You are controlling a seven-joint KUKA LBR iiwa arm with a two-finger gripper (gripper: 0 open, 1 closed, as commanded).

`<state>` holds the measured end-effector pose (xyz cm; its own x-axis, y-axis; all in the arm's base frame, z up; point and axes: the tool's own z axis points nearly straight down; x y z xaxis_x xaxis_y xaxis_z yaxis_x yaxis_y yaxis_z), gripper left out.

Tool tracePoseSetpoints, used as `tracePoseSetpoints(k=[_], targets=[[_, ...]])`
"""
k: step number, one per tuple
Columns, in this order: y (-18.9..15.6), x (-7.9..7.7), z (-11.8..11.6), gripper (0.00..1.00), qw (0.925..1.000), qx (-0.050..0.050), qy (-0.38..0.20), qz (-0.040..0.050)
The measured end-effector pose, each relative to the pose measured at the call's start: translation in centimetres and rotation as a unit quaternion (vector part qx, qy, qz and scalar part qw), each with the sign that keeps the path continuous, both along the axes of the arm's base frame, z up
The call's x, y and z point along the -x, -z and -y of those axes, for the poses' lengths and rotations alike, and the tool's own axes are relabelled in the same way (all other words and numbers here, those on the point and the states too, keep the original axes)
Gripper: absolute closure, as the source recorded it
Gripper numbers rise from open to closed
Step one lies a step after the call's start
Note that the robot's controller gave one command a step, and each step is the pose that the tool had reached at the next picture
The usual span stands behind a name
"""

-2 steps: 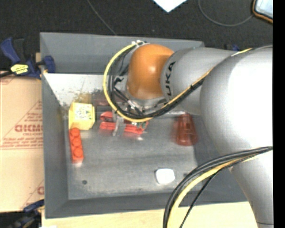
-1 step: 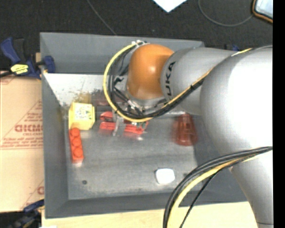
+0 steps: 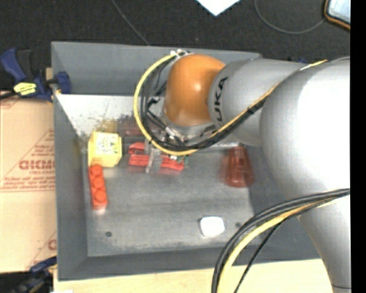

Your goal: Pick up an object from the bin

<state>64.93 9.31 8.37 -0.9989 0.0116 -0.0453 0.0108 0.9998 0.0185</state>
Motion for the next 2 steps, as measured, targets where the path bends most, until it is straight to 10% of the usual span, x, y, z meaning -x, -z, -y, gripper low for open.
tracePoseSetpoints(k=[2], targets=[[-7.4, 0.1, 0.0, 1.00, 1.0000, 0.000, 0.000, -0.0018]])
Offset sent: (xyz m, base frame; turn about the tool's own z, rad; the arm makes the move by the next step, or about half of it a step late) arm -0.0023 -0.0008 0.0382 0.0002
